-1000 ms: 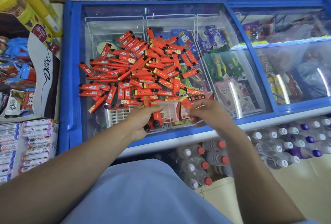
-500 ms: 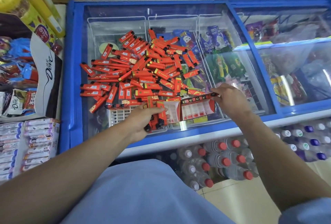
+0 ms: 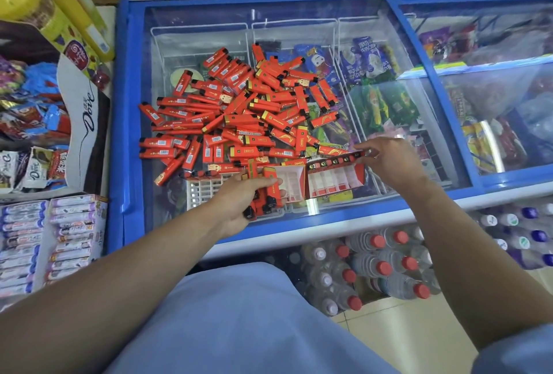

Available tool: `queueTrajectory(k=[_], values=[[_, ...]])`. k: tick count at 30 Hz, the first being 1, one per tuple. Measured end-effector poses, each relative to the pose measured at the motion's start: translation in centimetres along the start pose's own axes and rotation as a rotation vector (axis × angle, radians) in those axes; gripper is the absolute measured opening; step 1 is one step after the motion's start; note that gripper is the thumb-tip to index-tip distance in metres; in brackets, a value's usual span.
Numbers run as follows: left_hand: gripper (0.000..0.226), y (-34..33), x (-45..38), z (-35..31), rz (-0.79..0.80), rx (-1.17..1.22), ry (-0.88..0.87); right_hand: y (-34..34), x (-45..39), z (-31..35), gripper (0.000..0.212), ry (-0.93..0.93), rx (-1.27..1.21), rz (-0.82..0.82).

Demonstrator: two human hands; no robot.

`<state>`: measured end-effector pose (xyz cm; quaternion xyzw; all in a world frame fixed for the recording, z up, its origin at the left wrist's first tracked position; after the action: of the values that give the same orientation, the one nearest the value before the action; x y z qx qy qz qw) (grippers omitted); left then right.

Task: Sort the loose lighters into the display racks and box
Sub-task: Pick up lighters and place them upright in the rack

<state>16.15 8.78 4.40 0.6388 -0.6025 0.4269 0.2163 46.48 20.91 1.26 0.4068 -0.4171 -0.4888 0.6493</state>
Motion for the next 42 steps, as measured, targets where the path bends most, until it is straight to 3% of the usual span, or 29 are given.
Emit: queueTrajectory(k=[4,9,14,18,22,24,27,32,39,42], values=[[0.024,-0.1,0.4,-0.1,-0.016,-0.001,-0.003,0.2,-0.2,-0.2,0.021,0.002,-0.027,0.003],[0.009,-0.3,1.2,-0.4,-0.02,0.003,0.004,-0.4,-0.3,-0.1,0.042,0.021,0.022,0.132],[0.033,-1.1,2.8,-0.8,0.079,-0.027,-0.014,-1.1,-0.4,-0.3,0.027,-0.032,0.069,0.113],[0.01,-0.9,2.4,-0.9,0.03,0.028,0.004,-0.9,0.0,-0.1,0.057,-0.002,-0.031,0.127],[0.027,-0.2,1.9,-0.6,-0.004,0.038,0.025,-0.1,0.1,-0.2,0.023,0.018,-0.074,0.032],[0.023,-0.2,1.8,-0.5,0.0,0.046,0.02,-0.2,0.3,-0.2,0.015,0.044,-0.048,0.001],[0.01,-0.2,1.8,-0.5,0.024,0.052,0.008,-0.2,0.7,-0.1,0.016,0.065,-0.064,-0.039],[0.029,0.0,1.6,-0.4,-0.007,0.041,0.012,0.1,0.8,0.0,0.017,0.132,-0.042,-0.069],[0.011,-0.1,1.2,-0.2,0.005,0.031,0.007,0.6,0.2,0.2,0.013,0.142,-0.043,-0.011],[0.013,-0.2,1.2,-0.2,0.013,0.025,0.005,1.1,0.1,0.3,0.011,0.138,0.005,-0.026]])
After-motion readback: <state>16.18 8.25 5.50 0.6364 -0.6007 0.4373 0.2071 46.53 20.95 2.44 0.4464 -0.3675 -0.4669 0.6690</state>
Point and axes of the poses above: each hand's wrist, its own x-axis away from the middle knuckle, its own y-axis out of the back of the hand, z = x × y, the point moved 4 cm from there along -x, towards the middle knuckle, and after that the axes turned 2 degrees about -x, right-handed, at the moved point
